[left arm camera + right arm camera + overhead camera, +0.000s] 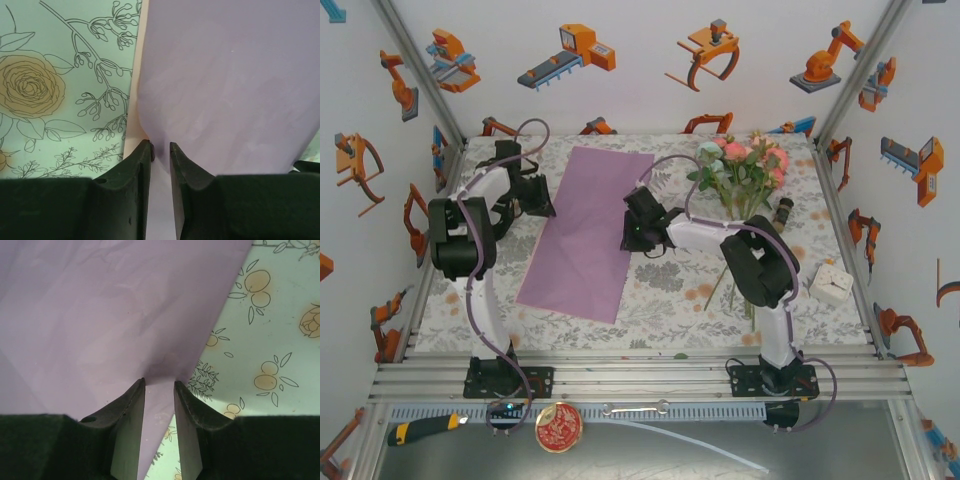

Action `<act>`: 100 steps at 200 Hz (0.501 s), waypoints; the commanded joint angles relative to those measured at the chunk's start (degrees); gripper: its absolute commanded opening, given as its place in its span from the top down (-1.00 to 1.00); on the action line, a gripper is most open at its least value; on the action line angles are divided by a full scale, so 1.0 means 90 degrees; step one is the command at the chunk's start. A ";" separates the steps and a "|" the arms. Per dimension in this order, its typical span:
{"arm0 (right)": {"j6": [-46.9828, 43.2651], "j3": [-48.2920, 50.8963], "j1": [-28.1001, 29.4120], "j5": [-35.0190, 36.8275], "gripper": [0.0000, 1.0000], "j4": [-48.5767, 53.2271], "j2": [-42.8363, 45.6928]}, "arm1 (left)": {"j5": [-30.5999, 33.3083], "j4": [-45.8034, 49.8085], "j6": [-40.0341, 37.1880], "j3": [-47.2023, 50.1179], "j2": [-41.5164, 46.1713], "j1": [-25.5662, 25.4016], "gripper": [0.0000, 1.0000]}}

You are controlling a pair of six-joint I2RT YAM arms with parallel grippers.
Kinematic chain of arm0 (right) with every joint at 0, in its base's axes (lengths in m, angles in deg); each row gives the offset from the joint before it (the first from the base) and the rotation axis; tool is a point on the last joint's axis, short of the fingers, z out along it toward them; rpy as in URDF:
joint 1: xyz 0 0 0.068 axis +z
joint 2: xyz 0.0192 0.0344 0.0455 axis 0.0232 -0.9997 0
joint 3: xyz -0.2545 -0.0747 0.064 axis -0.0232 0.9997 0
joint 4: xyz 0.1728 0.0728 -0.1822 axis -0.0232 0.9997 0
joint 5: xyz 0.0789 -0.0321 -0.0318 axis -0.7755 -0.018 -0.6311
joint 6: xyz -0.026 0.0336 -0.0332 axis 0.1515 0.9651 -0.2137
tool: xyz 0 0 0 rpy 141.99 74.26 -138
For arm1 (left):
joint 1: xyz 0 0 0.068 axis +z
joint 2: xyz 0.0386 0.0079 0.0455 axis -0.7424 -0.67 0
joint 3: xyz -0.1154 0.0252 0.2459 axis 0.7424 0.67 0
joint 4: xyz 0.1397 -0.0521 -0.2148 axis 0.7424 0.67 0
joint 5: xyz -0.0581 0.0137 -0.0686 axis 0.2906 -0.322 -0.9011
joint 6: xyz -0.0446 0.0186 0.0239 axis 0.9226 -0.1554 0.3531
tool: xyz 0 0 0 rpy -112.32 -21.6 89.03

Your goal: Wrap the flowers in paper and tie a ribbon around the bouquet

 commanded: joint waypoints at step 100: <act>-0.0968 -0.1458 0.0021 -0.0511 0.36 0.0341 -0.0738 | -0.0759 -0.0449 0.1787 0.1392 0.2329 0.0048 1.00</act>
